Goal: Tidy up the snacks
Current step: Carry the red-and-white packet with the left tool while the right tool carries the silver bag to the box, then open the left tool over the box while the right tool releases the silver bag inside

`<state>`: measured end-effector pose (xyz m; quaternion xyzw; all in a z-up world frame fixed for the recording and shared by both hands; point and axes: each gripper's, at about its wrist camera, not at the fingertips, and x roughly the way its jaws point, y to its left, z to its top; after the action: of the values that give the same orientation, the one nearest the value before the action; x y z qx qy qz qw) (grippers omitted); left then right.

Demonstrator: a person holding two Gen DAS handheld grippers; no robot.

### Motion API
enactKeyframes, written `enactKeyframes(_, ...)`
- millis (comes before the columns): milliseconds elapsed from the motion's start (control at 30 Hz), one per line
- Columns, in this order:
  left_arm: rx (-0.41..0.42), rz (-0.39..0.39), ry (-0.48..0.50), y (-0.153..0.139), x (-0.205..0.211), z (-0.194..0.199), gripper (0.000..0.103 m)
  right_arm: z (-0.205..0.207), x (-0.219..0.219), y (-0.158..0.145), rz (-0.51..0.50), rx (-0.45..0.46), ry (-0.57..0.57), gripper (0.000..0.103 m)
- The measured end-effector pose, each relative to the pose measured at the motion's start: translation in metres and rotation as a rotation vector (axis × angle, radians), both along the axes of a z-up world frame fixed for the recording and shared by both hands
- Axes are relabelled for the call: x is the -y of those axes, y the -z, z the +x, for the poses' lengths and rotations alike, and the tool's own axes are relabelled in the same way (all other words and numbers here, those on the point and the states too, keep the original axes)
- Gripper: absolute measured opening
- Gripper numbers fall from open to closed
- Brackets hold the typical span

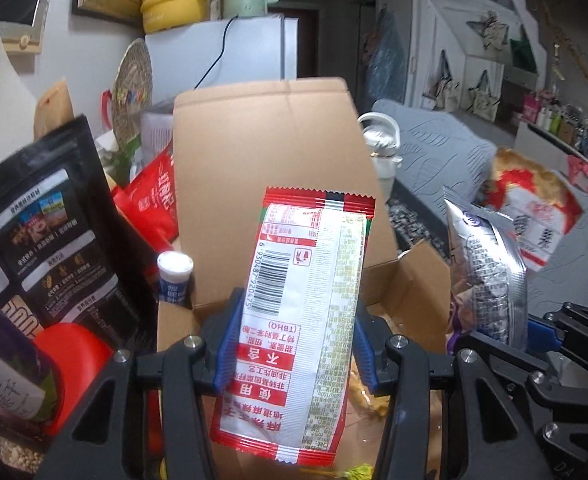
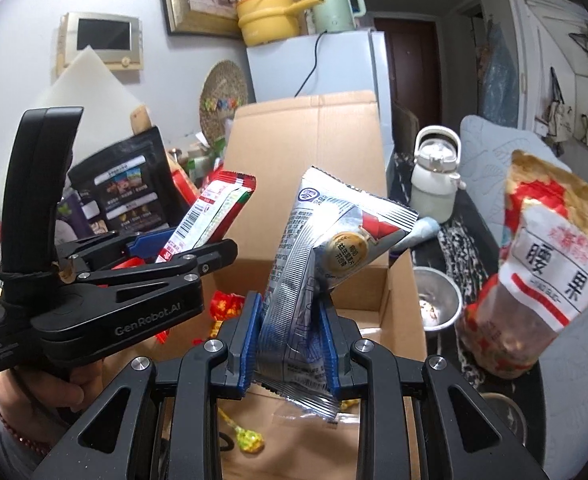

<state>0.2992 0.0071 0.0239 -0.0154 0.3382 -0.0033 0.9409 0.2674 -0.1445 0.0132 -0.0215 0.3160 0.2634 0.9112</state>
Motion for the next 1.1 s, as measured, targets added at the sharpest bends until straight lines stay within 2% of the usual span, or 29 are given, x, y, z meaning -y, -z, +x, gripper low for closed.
enactKeyframes(233,-0.07,0.046,-0.051,0.021,-0.002,0.02,0.048,0.021,-0.008,0.018,-0.043,-0.064,-0.013,0.028)
enactKeyframes(467,-0.151,0.048,-0.085,0.036,-0.007,0.035,0.049,0.032,-0.011,0.028,-0.059,-0.114,-0.009,0.032)
enactKeyframes(500,-0.165,0.055,-0.094,0.038,-0.007,0.037,0.049,0.033,-0.011,0.029,-0.066,-0.117,-0.002,0.034)
enactKeyframes(567,-0.191,0.07,-0.114,0.043,-0.009,0.04,0.05,0.033,-0.011,0.03,-0.079,-0.12,0.012,0.061)
enactKeyframes(600,-0.203,0.083,-0.122,0.045,-0.009,0.042,0.05,0.033,-0.009,0.03,-0.078,-0.121,0.02,0.065)
enactKeyframes(700,-0.226,0.088,-0.138,0.049,-0.013,0.043,0.05,0.032,-0.007,0.031,-0.092,-0.135,0.035,0.065)
enactKeyframes(767,-0.229,0.086,-0.142,0.049,-0.014,0.042,0.062,0.033,-0.005,0.032,-0.099,-0.148,0.046,0.065)
enactKeyframes(800,-0.226,0.087,-0.142,0.048,-0.014,0.041,0.082,0.033,-0.005,0.032,-0.1,-0.15,0.048,0.065)
enactKeyframes(833,-0.219,0.092,-0.141,0.047,-0.013,0.04,0.089,0.032,-0.004,0.032,-0.102,-0.151,0.053,0.065)
enactKeyframes(1100,-0.193,0.117,-0.127,0.033,-0.005,0.025,0.089,0.023,-0.003,0.023,-0.12,-0.127,0.073,0.065)
